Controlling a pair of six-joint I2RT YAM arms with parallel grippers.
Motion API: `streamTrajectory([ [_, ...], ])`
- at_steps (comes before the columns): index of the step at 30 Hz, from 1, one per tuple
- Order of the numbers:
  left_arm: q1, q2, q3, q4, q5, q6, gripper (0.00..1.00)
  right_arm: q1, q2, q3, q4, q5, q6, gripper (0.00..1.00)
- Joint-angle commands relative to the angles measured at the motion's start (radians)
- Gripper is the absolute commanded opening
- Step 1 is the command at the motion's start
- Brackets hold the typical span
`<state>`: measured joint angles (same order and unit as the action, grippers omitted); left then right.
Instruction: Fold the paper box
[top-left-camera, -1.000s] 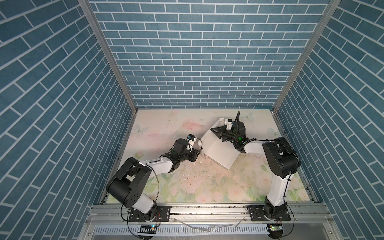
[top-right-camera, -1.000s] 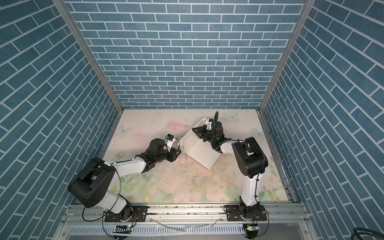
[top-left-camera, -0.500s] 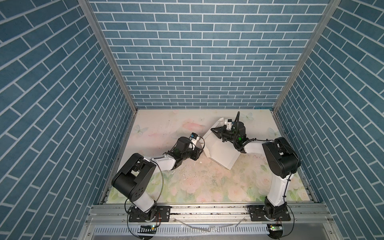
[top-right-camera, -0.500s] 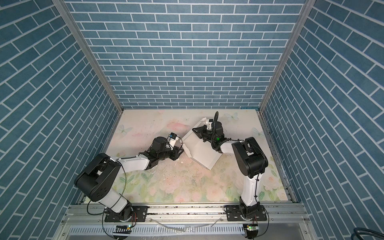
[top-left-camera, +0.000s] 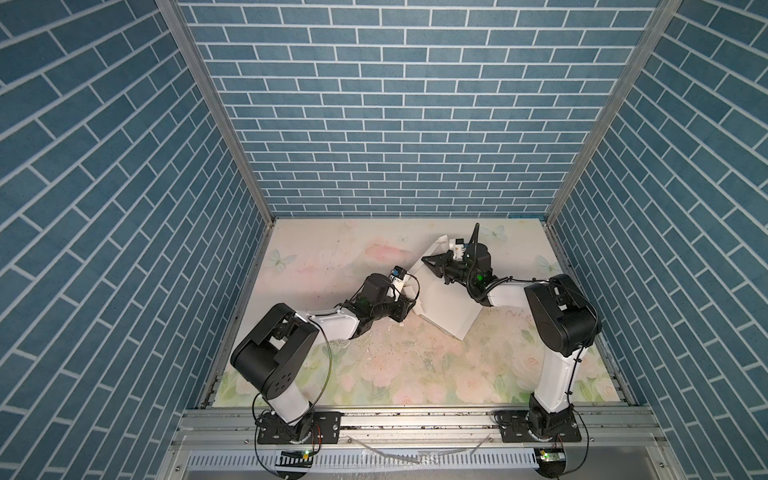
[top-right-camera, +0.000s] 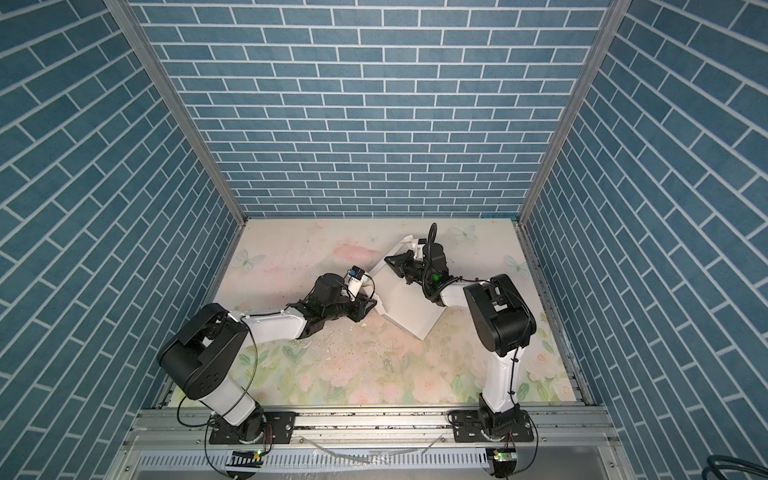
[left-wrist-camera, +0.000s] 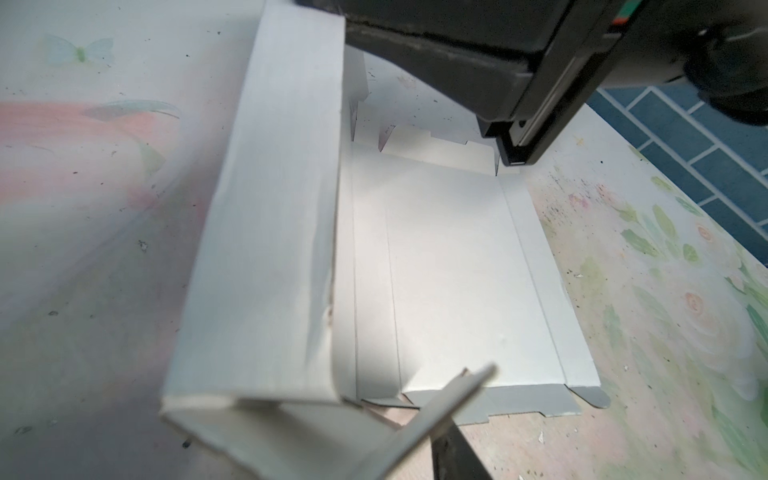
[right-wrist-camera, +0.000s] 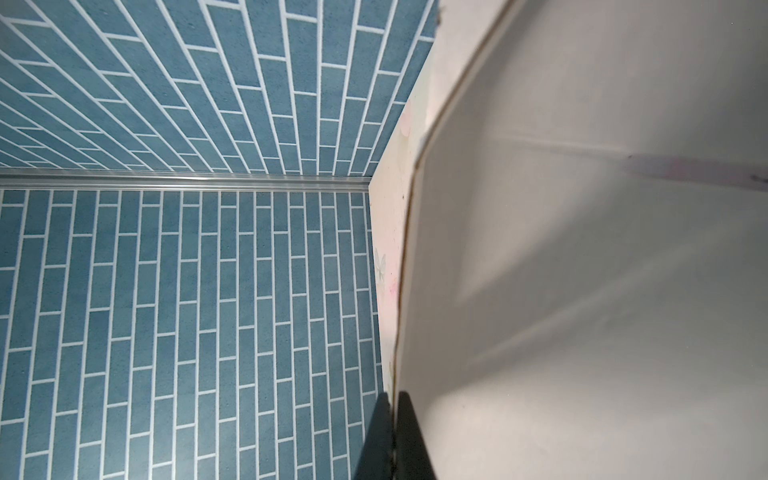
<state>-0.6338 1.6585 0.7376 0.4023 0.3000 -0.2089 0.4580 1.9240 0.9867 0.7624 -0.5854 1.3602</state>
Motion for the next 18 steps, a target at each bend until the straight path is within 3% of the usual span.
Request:
streamTrajectory([
  [1,-0.004,0.033,0.035,0.015,-0.014,0.0,0.42,0.005,-0.031,0.011,-0.002,0.001,-0.022,0.0],
  [18,-0.007,0.087,0.105,0.004,-0.092,-0.091,0.38,0.005,-0.049,-0.023,0.015,0.015,-0.026,0.0],
])
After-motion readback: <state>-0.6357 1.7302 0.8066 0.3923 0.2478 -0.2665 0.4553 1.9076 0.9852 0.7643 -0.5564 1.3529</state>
